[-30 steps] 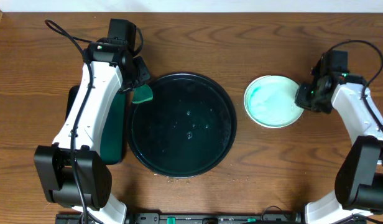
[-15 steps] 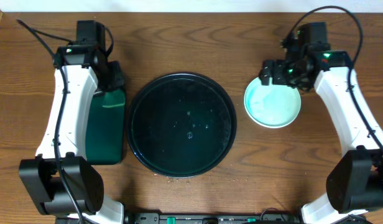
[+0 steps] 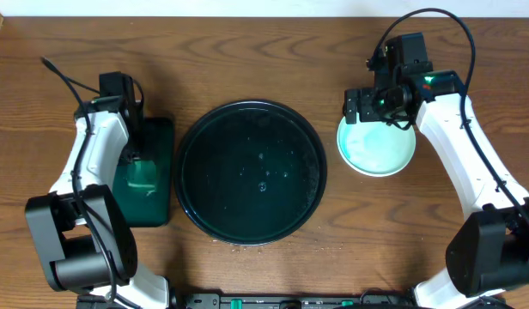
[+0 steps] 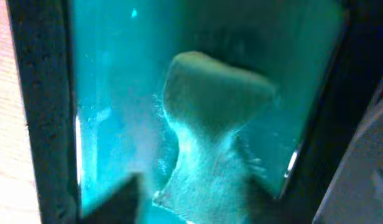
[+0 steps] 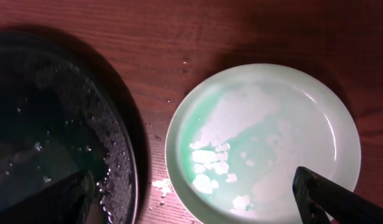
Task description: Clean dirty plates on tray and stack at the side
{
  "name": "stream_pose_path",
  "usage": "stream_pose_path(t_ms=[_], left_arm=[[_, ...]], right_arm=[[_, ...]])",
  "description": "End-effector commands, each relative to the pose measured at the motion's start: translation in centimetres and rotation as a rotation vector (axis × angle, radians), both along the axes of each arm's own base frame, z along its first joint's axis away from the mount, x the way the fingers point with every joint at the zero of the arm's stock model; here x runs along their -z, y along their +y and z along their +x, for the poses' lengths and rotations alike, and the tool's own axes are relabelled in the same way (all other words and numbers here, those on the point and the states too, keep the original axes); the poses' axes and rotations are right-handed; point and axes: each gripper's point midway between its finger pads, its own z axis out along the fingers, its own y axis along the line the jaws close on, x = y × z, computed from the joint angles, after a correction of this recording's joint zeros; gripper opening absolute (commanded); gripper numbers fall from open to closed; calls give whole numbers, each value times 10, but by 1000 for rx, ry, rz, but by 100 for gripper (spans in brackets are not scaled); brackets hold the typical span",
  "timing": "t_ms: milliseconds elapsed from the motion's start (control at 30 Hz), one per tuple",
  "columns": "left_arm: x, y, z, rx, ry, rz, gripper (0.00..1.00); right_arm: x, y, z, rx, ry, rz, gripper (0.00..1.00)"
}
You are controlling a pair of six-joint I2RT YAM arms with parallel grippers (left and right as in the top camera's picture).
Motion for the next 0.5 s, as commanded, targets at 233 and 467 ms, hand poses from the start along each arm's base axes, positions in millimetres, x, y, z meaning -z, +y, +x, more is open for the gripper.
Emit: stream_pose_path(t_ms=[233, 467], left_arm=[[-4, 21, -5, 10, 33, 116, 72], [-4, 21, -5, 10, 33, 116, 72]], right_arm=[[-32, 3, 1, -34, -71, -4, 99], [-140, -1, -15, -31, -298, 34, 99]])
